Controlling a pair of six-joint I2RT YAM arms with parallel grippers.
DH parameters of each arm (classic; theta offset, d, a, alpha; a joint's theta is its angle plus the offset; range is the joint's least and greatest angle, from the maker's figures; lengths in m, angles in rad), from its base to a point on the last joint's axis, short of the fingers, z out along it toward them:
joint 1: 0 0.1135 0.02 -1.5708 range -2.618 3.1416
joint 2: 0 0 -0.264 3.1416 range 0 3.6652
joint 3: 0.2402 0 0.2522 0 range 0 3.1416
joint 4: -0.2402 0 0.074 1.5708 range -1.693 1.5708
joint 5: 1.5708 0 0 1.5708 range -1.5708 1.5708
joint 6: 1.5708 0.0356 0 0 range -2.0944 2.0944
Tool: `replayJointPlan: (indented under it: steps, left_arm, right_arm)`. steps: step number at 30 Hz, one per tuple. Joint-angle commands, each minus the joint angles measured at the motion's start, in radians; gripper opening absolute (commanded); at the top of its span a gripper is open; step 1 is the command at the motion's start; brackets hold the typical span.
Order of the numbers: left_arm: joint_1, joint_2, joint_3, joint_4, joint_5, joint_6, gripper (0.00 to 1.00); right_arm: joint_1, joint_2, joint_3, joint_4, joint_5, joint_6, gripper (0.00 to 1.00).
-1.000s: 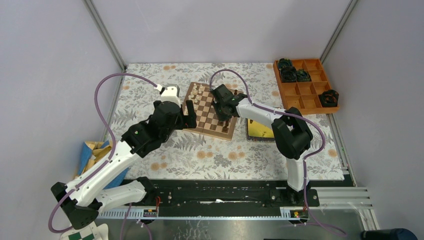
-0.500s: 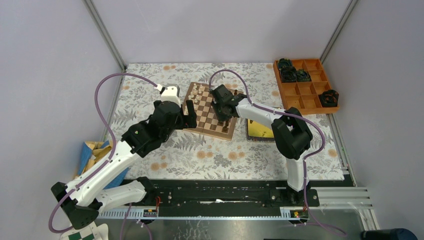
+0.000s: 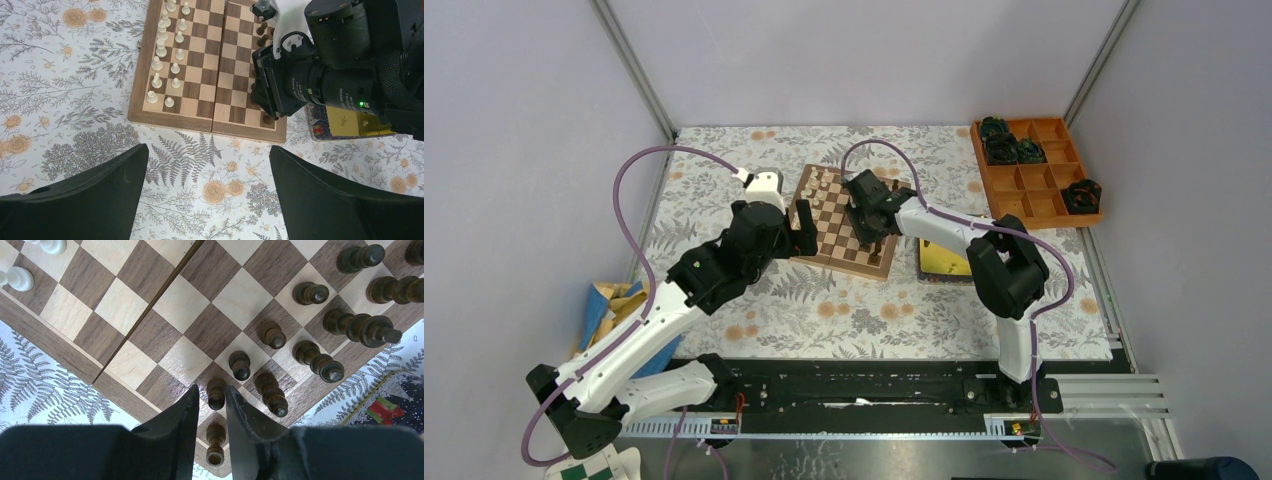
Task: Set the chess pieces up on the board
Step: Place the chess piece on the chessboard.
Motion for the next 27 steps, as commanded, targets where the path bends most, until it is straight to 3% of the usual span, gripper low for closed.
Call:
replayJointPlan:
  steps: [1, 19, 27]
  left_arm:
    - [0.008, 0.000, 0.024, 0.055, 0.010, 0.020, 0.99]
    - [0.018, 0.092, 0.083, 0.119, 0.023, 0.055, 0.99]
    - [0.042, 0.144, 0.103, 0.161, 0.037, 0.088, 0.99]
  right_arm:
    - [0.019, -0.039, 0.029, -0.018, 0.000, -0.026, 0.33]
    - [0.023, -0.193, 0.071, -0.063, 0.023, -0.078, 0.39]
    - [0.011, -0.305, -0.018, -0.013, 0.213, -0.081, 0.48]
